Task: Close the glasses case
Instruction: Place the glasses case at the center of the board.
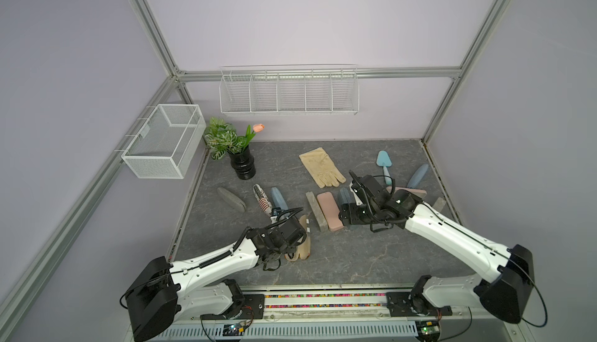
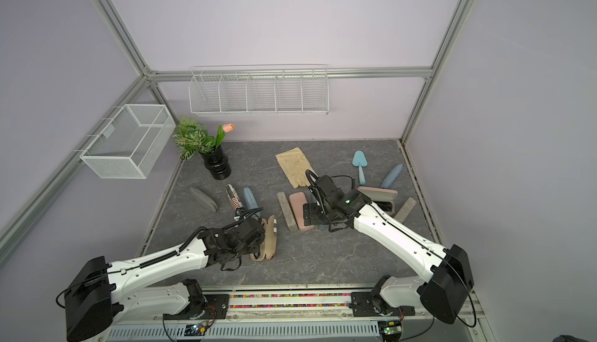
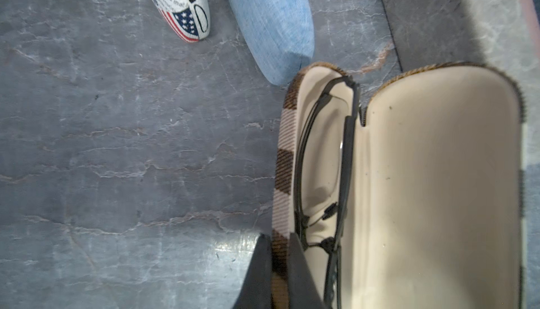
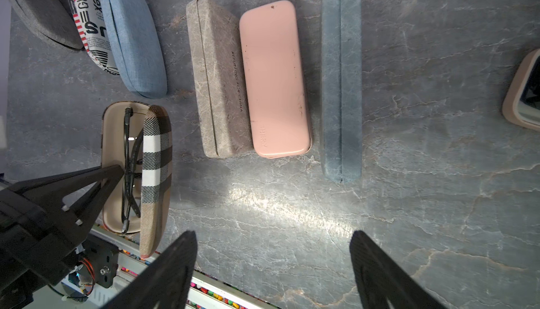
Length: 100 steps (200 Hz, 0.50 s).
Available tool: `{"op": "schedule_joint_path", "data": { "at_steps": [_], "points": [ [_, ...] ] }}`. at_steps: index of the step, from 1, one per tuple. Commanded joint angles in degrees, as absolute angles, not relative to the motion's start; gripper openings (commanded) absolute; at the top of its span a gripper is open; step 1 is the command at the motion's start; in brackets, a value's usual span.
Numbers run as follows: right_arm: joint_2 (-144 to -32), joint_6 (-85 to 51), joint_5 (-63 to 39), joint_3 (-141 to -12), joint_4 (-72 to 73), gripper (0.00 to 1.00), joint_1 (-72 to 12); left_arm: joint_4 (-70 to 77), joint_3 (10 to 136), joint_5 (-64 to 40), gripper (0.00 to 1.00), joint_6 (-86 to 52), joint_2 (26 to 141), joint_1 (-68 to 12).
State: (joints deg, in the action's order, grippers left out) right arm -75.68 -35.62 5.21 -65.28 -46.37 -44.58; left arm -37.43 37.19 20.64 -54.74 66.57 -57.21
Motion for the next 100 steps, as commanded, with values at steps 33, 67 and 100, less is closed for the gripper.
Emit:
{"op": "schedule_joint_path", "data": {
  "at_steps": [33,67,100],
  "points": [
    [-76.85,-37.53,6.15,-65.48,-45.11,0.85,-45.7,-32.39,34.93,19.22,0.05,-59.41,68.36,-57.06],
    [-77.21,-37.46,5.99,-65.22,-44.85,0.86,-45.87,-31.64,35.16,17.95,0.05,-59.4,70.54,-57.06],
    [-77.64,-37.49,5.89,-65.08,-44.56,0.86,-45.87,-31.81,35.59,17.98,0.08,-59.32,70.93,-57.04]
  ]
}}
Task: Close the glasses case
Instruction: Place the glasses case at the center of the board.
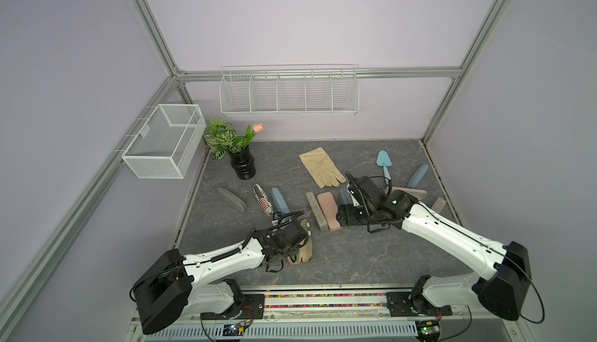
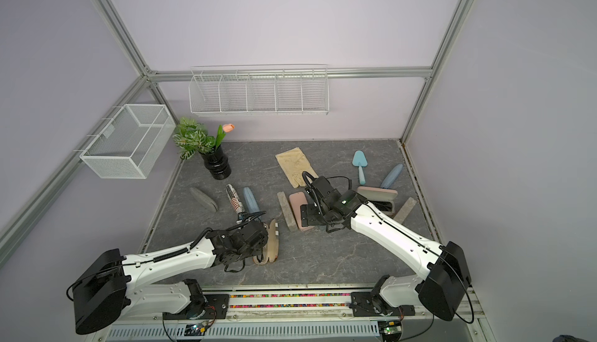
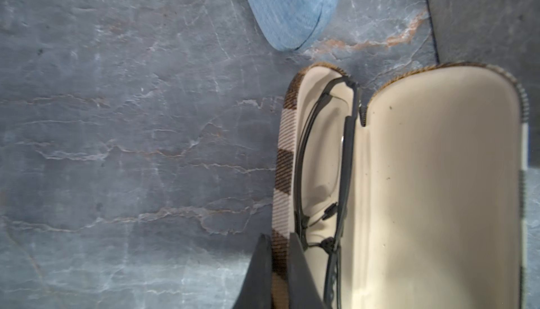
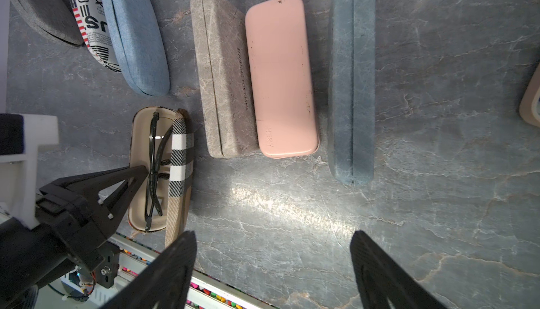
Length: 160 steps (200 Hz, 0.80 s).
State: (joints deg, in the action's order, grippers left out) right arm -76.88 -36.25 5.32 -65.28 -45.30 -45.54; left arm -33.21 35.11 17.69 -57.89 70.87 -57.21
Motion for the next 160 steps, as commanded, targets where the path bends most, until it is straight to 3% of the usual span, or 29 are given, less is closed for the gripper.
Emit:
{"op": "schedule_joint_path", "data": {
  "at_steps": [1,37,109,160],
  "points": [
    [-77.67,-37.47,5.89,-65.1,-44.56,0.86,-45.83,-31.81,35.64,18.0,0.08,-59.28,70.88,-57.04],
    [-78.18,-37.35,5.67,-65.17,-44.3,0.86,-45.85,-32.35,35.51,18.06,0.16,-59.47,70.63,-57.05],
    [-78.98,-36.83,5.39,-66.92,-44.47,0.86,-46.05,-33.73,36.01,18.35,0.23,-59.64,69.49,-57.04],
    [-80.46,-36.47,5.17,-68.67,-45.5,0.86,-47.59,-38.67,37.5,20.71,0.44,-59.67,64.37,-57.04]
  ]
}}
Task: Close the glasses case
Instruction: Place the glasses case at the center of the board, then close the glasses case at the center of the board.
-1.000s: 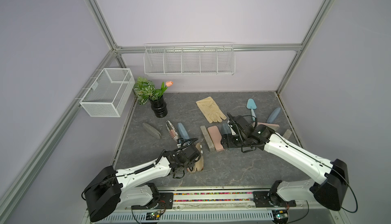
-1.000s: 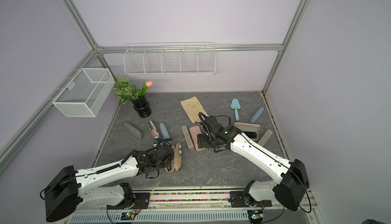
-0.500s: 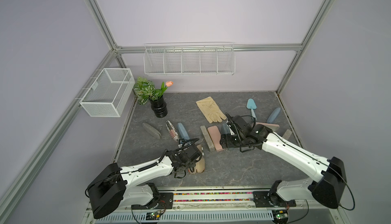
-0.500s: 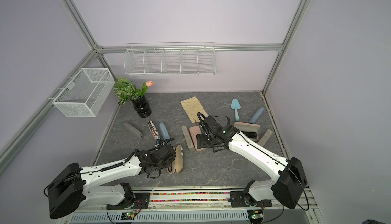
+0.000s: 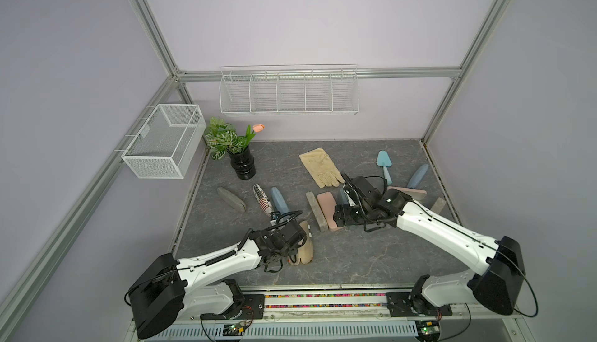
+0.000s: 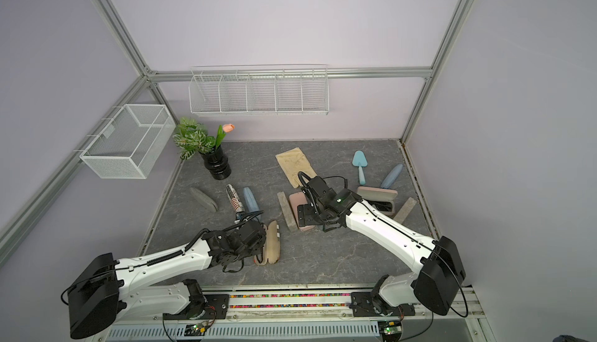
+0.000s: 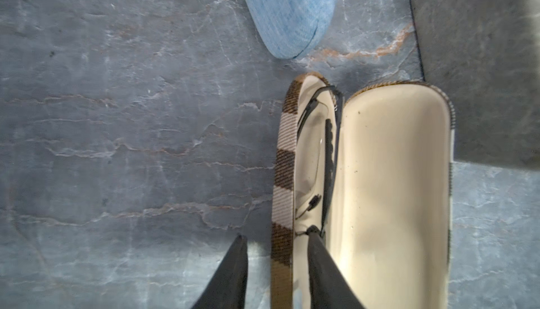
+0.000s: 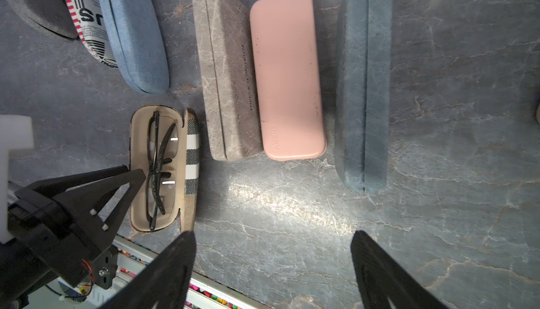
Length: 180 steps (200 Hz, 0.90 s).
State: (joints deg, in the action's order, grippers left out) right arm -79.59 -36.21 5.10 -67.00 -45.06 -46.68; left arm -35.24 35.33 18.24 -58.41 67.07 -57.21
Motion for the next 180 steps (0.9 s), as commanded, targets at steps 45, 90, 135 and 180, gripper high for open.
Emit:
{"op": "schedule_joint_path", "data": {
  "at_steps": [45,90,135,180],
  "points": [
    [-82.54,-36.38,4.72,-70.92,-46.23,0.53,-50.8,-41.66,37.19,23.29,0.36,-59.67,59.56,-57.04],
    [-86.77,-38.39,3.73,-70.05,-44.97,0.11,-56.2,-40.84,34.1,21.21,0.11,-59.77,55.05,-55.37],
    [-91.61,-39.84,2.52,-69.35,-42.03,0.1,-59.06,-37.97,30.31,17.66,0.0,-60.12,55.52,-53.58],
    [-95.19,-40.65,0.69,-68.38,-38.91,0.11,-59.77,-35.34,29.19,15.93,0.0,-59.87,58.28,-53.02]
  ]
}}
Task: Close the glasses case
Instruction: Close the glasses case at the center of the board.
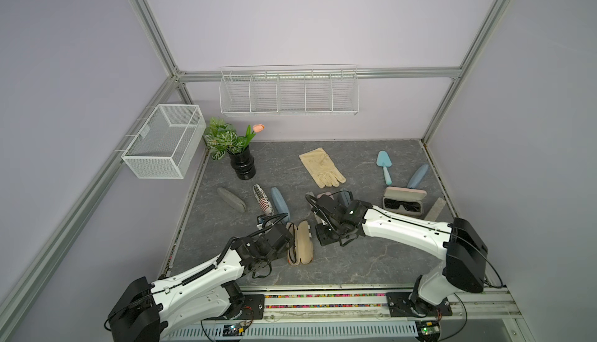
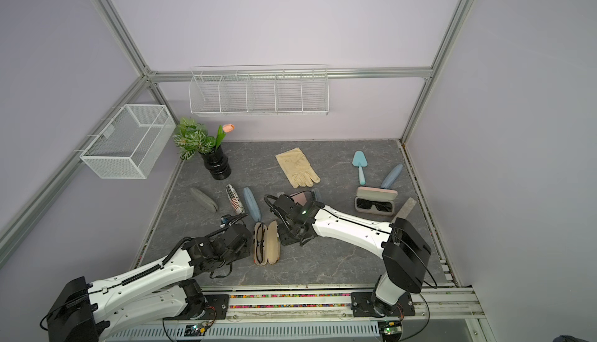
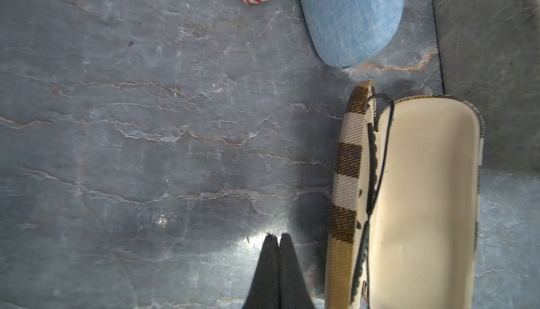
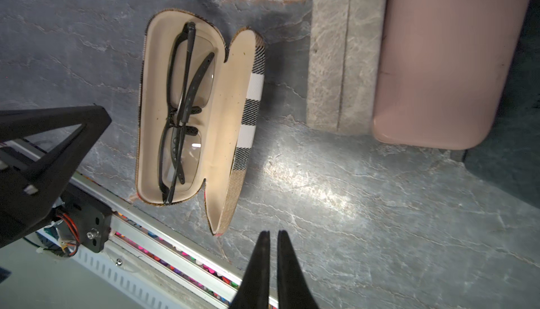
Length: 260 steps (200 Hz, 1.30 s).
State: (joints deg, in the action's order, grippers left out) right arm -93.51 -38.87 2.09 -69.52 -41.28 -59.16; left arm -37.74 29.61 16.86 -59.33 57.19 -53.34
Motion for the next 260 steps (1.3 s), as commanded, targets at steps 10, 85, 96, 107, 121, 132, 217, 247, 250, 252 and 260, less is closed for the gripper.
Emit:
{"op": "schedule_joint_path", "data": {
  "at_steps": [10,85,96,107,121,132,217,247,250,252,260],
  "points": [
    [-96.03,-40.74,0.17,-68.29,-38.29,0.11,-59.95,-34.78,29.16,15.67,0.0,-59.77,58.9,-53.02],
    [-100.46,-41.65,-1.66,-67.08,-35.0,0.13,-60.17,-30.52,28.98,13.64,0.0,-59.72,63.38,-52.92],
    [-100.97,-41.97,-1.98,-66.97,-34.48,0.13,-60.16,-30.2,28.97,13.52,0.0,-59.9,63.77,-52.92],
    [-101.49,-42.24,-2.61,-66.73,-33.65,0.13,-60.12,-29.89,28.92,13.28,0.0,-59.85,63.93,-52.91],
    [-102.08,-42.83,-3.06,-66.58,-32.85,0.13,-60.15,-29.63,28.92,13.22,0.0,-60.07,64.24,-52.92],
    [-102.39,-43.13,-3.24,-66.55,-32.4,0.13,-60.27,-29.44,28.95,13.08,0.0,-60.16,64.3,-52.91],
    [-104.22,-44.45,-4.22,-67.96,-31.23,0.14,-60.65,-28.01,28.74,12.9,0.0,-61.25,64.93,-52.91],
    [-104.72,-44.31,-4.39,-68.72,-31.37,0.15,-60.85,-27.22,29.19,12.44,0.0,-61.47,65.44,-52.91],
    [-104.76,-44.24,-4.41,-68.79,-31.44,0.15,-60.82,-27.18,29.25,12.4,0.0,-61.49,65.57,-52.91],
    [-104.81,-44.31,-4.49,-68.86,-31.42,0.15,-60.89,-27.1,29.28,12.35,0.0,-61.45,65.63,-52.95],
    [-104.93,-44.24,-4.56,-69.08,-31.45,0.15,-60.93,-26.98,29.54,12.08,0.0,-61.47,65.85,-52.93]
  ]
}}
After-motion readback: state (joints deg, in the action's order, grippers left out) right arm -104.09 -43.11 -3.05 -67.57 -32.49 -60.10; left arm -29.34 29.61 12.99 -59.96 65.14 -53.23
